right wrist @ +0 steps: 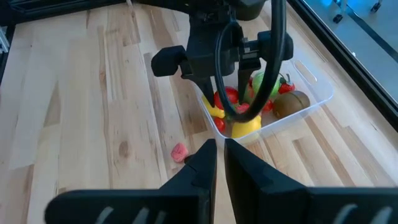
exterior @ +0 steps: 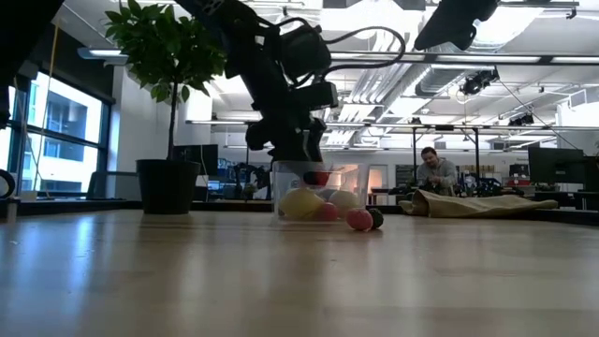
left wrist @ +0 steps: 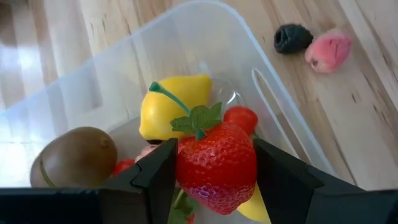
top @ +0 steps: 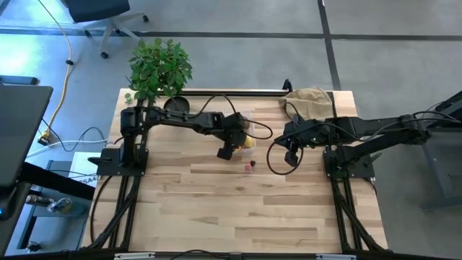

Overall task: Pick and placing Produce into tupperware
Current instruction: Put the red strawberry into the transparent bin, then put the pink peach into the transparent bin

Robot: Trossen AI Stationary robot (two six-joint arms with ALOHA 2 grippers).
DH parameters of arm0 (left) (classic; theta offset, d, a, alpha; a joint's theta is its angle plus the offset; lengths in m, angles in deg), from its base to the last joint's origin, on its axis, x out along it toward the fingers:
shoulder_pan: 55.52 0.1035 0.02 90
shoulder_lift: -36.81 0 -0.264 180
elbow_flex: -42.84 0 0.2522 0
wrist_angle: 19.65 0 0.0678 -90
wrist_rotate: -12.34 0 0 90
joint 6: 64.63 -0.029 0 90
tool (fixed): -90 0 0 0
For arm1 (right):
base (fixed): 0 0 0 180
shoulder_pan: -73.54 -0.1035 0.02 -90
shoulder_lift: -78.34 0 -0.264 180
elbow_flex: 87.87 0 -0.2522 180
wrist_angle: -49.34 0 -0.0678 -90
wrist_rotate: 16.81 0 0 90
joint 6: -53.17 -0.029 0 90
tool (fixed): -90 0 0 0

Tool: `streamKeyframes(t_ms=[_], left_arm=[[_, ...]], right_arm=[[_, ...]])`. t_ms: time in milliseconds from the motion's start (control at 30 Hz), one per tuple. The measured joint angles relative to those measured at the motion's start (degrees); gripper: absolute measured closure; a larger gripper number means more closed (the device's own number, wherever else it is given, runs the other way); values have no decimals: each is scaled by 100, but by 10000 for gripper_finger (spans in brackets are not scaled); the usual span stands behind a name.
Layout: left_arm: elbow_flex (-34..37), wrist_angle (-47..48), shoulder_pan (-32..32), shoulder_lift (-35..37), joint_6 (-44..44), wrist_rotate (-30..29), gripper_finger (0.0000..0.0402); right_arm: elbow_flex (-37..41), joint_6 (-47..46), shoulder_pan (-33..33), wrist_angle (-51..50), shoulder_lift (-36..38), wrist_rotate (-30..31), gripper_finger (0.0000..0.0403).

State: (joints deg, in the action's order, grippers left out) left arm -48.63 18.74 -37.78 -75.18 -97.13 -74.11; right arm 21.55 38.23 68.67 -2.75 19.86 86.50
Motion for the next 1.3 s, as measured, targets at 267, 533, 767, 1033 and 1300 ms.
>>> streamKeyframes(t_ms=[267, 533, 767, 1033, 1300], left_arm=[[0, -104, 0, 2, 148, 22, 213], [0, -97, -11, 2, 111, -68, 156], [0, -99, -11, 6, -9, -120, 134], [0, -91, -11, 279, -6, -214, 150], [0, -53, -26, 889, 438, -246, 168]], right_arm=[[0, 0, 0, 0, -2, -1, 379], [0, -1, 0, 0, -1, -1, 379], [0, -2, -1, 0, -2, 1, 379], [0, 0, 1, 0, 0, 1, 379], [0, -1, 0, 0, -1, -1, 379]])
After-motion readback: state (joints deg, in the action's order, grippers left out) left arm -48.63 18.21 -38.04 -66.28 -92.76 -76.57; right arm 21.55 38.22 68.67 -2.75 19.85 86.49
